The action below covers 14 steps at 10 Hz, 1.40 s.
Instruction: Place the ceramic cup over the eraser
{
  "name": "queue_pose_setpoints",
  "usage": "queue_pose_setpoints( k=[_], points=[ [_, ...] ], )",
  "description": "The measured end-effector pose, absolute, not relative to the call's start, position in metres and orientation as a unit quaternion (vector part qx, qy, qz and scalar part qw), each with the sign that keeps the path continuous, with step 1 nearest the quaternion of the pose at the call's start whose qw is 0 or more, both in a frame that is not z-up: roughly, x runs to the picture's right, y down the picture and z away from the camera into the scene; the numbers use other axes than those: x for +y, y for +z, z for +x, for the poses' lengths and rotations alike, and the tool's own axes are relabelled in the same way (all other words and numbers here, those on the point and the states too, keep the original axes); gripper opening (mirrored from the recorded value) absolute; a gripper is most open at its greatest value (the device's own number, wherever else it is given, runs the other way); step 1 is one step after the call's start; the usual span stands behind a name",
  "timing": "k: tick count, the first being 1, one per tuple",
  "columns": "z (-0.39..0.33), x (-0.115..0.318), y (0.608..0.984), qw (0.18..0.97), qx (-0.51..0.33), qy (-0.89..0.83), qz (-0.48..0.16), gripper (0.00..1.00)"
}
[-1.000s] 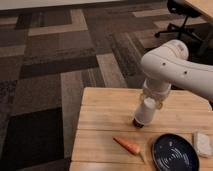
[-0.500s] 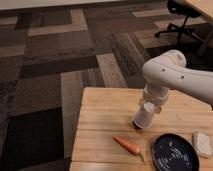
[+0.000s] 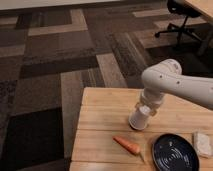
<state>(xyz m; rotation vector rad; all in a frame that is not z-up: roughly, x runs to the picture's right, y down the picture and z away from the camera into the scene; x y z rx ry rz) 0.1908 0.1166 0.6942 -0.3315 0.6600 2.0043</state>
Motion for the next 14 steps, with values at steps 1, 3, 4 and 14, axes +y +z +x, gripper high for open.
queue_pose_setpoints(
  k=[1, 3, 4, 14],
  points=[
    [0.191, 0.119, 0.697, 0.488, 0.272, 0.818, -0.137, 0.00],
    [0.192, 0.126, 0.705, 0.491, 0.280, 0.813, -0.139, 0.00],
    [0.191, 0.127, 0.709, 0.493, 0.282, 0.811, -0.141, 0.00],
    [0.189, 0.130, 0.713, 0.493, 0.289, 0.807, -0.148, 0.09]
  ],
)
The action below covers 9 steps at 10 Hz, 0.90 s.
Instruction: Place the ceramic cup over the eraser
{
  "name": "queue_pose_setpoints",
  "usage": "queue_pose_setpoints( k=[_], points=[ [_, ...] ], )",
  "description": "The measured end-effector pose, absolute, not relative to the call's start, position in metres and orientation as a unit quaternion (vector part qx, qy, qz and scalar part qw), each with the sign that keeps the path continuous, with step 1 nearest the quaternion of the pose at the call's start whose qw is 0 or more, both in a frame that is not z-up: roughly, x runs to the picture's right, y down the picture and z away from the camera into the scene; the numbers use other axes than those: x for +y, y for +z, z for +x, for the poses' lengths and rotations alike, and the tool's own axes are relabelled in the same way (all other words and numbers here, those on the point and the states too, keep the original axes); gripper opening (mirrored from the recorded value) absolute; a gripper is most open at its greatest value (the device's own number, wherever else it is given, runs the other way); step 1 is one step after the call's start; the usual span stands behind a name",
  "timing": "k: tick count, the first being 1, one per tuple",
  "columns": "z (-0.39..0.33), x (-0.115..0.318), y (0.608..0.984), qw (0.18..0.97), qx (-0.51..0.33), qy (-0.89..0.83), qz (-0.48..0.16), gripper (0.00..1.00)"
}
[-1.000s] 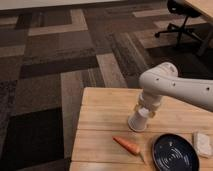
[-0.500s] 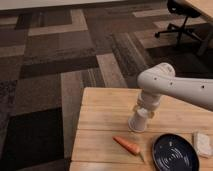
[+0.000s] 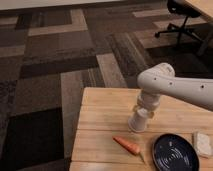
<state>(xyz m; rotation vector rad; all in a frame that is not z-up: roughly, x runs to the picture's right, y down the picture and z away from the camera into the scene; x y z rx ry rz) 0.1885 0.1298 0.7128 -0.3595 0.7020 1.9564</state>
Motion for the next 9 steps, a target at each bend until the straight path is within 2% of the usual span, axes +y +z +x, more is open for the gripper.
queue_pose_setpoints(
  k=[1, 3, 4, 6, 9],
  points=[
    [0.1883, 0.1298, 0.7128, 0.494, 0.289, 0.807, -0.148, 0.31],
    [0.1883, 0.1298, 0.7128, 0.494, 0.289, 0.807, -0.148, 0.55],
    [0.1878, 0.1297, 0.7130, 0.494, 0.289, 0.806, -0.148, 0.73],
    [0.1872, 0.1300, 0.7134, 0.494, 0.289, 0.806, -0.149, 0.80],
    [0.1885, 0.1312, 0.7137, 0.493, 0.290, 0.806, -0.149, 0.80]
  ],
)
